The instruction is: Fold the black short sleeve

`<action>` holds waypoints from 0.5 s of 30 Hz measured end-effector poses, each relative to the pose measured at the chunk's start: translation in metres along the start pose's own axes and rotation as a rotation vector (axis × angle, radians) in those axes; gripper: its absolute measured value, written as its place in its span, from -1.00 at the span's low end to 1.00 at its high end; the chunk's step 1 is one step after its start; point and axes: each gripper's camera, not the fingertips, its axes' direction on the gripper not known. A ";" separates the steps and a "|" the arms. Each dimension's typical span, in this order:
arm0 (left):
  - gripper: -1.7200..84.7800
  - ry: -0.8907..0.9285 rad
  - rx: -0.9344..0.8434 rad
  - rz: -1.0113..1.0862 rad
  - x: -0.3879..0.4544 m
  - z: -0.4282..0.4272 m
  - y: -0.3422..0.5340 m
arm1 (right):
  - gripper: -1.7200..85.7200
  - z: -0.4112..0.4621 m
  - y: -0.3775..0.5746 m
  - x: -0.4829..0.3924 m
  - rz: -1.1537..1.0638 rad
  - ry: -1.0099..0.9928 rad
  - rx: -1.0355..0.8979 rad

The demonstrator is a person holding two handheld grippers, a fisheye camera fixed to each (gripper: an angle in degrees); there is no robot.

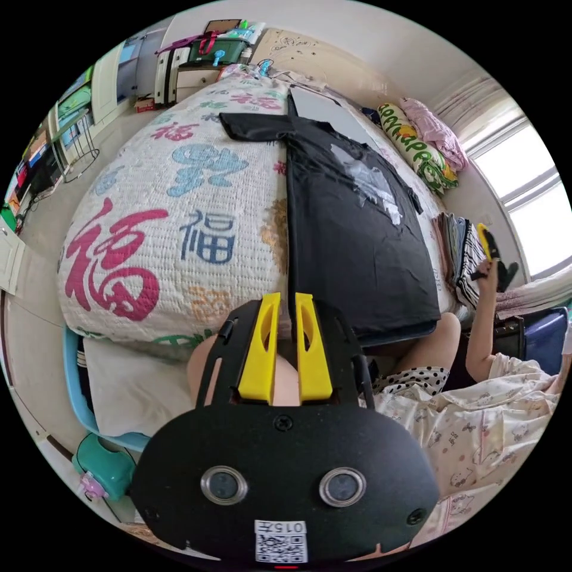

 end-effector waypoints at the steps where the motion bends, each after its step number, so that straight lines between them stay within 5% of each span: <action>1: -0.84 -0.003 0.025 0.021 0.015 0.001 -0.023 | -0.83 0.035 -0.021 0.025 0.044 -0.020 -0.072; 8: -0.83 0.077 0.073 0.353 0.199 0.094 -0.243 | -0.74 0.184 -0.134 0.113 0.237 0.013 -0.276; 15: -0.72 0.248 0.102 0.582 0.449 0.270 -0.454 | -0.83 0.231 -0.210 0.148 0.339 0.038 -0.212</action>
